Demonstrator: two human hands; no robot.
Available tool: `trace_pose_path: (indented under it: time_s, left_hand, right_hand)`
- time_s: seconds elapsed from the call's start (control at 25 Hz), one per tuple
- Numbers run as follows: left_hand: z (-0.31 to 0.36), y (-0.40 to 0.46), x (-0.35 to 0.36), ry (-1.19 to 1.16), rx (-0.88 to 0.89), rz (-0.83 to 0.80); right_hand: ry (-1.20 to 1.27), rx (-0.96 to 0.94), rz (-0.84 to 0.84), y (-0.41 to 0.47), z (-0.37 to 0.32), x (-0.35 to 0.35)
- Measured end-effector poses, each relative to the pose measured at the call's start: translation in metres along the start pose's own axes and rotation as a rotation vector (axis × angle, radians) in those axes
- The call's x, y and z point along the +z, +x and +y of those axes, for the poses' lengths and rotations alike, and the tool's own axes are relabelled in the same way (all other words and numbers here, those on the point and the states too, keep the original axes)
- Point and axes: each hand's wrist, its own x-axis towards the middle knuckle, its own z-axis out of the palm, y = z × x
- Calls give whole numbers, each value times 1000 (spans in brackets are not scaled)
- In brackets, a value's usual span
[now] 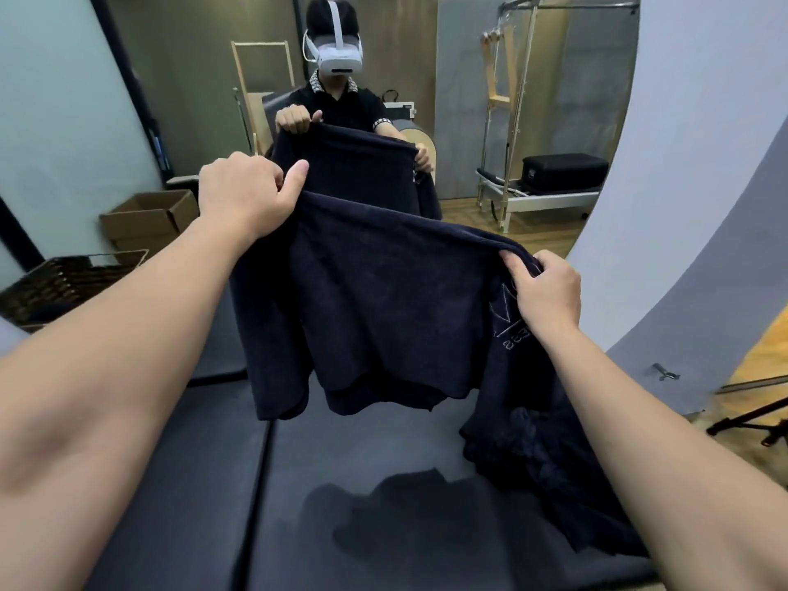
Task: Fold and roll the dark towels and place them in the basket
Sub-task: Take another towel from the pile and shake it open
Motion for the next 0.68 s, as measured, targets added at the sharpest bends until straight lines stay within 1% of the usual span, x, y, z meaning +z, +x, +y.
trace_pose_path:
  time_s: [0.12, 0.28, 0.4, 0.48, 0.68]
  left_hand:
    - [7, -18, -31, -9, -20, 20]
    - [17, -56, -70, 18, -61, 6]
    - [18, -85, -98, 20, -80, -14]
    - [11, -100, -120, 8, -89, -66]
    - [-17, -121, -154, -26, -80, -325]
  right_hand:
    - [45, -37, 8, -19, -1, -27]
    - [87, -65, 12, -52, 3, -67]
    - [99, -120, 21, -76, 2, -92]
    - [112, -161, 16, -88, -6, -107]
    - [133, -234, -87, -116, -29, -122]
